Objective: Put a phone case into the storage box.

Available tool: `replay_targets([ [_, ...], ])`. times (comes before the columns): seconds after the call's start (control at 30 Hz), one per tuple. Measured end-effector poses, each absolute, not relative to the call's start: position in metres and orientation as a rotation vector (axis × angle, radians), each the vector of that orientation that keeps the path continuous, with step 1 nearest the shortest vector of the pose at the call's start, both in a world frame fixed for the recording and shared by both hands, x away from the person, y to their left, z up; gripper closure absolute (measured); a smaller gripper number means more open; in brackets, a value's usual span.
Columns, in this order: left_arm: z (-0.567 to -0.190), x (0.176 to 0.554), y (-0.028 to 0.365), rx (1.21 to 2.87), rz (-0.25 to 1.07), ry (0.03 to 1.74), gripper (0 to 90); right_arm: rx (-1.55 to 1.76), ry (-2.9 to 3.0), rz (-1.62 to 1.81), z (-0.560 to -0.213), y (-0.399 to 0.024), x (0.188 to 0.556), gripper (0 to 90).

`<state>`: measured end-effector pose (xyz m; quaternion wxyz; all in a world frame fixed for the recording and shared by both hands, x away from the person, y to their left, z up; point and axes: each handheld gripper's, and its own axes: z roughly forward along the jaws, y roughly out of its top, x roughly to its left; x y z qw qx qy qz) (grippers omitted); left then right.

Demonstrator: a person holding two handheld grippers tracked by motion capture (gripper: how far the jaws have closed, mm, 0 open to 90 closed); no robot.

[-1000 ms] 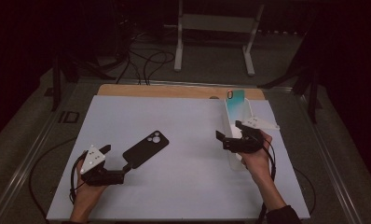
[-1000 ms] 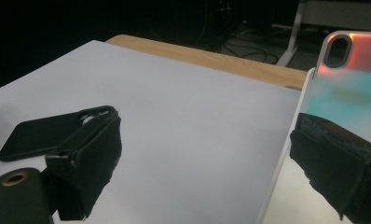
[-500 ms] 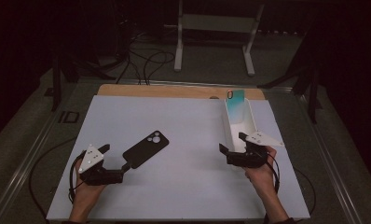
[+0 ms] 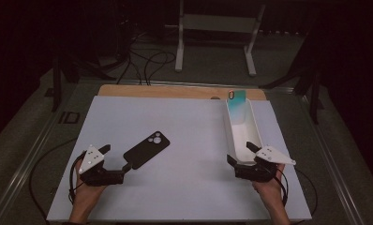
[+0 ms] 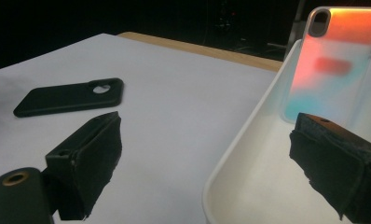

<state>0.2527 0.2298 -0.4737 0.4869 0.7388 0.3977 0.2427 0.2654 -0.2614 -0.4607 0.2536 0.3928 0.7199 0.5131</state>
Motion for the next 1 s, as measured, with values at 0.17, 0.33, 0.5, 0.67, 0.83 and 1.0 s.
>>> replay_targets([
  [0.17,-0.473,0.252,0.229,1.801,0.593,0.960,0.2,1.061,1.953,1.401,-0.467,-0.265,0.261,9.0],
  [0.33,-0.472,0.252,0.227,1.815,0.594,0.957,0.2,1.067,1.945,1.417,-0.467,-0.269,0.260,9.1],
  [0.5,-0.470,0.260,0.222,1.873,0.598,0.957,0.2,1.073,1.943,1.414,-0.468,-0.270,0.261,9.1],
  [0.67,-0.469,0.269,0.217,1.922,0.568,0.960,0.2,1.081,1.941,1.418,-0.467,-0.271,0.261,9.1],
  [0.83,-0.473,0.284,0.210,1.989,0.513,0.975,0.2,1.080,1.944,1.414,-0.468,-0.271,0.261,9.1],
  [1.0,-0.475,0.296,0.205,2.060,0.474,0.962,0.2,1.077,1.948,1.416,-0.469,-0.271,0.262,9.1],
])
